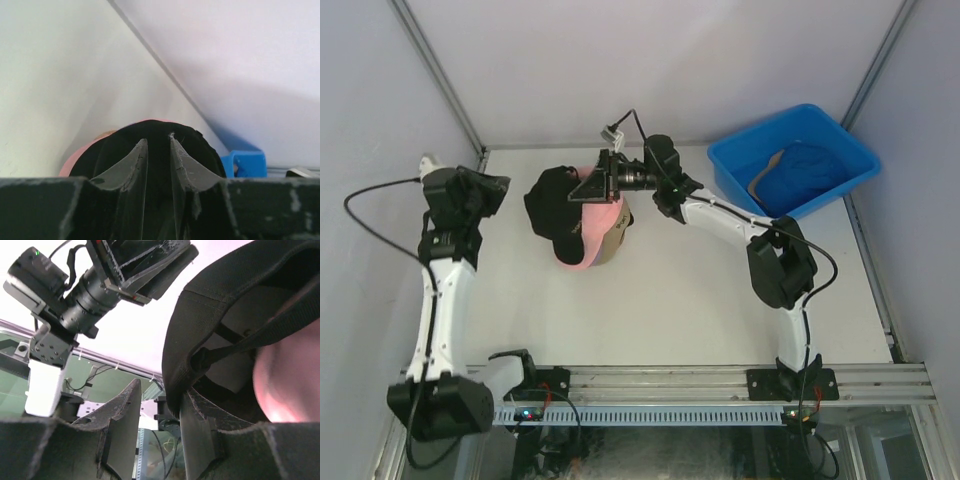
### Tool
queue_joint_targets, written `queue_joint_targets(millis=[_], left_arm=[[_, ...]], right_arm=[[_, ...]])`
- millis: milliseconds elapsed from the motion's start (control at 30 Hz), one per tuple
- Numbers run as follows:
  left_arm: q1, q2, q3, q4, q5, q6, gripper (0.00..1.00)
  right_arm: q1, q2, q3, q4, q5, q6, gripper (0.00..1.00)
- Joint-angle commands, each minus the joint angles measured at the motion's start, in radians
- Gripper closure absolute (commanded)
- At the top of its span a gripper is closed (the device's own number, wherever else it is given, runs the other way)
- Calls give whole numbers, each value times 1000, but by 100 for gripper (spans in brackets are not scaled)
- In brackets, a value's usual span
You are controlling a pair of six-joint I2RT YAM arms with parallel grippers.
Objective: Stack the hats
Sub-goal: Pick up the hat.
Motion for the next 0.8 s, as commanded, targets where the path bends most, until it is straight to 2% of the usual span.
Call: queue_joint_targets(millis=[0, 133, 300, 567, 767], left_arm=[[12, -140, -76, 40, -113, -85, 71], [28, -225, -107, -2, -119, -97, 70], [40, -342, -162, -32, -134, -101, 69], [43, -502, -230, -22, -148, -123, 69], [44, -616, -373, 106, -67, -192, 69]], right_arm=[[30, -48, 89, 174, 26, 117, 65], [44, -17, 147, 317, 59, 254, 66], [56, 2, 215, 409, 124, 368, 66], [78, -12, 282, 408, 243, 405, 66], [79, -26, 373, 331, 340, 381, 66]])
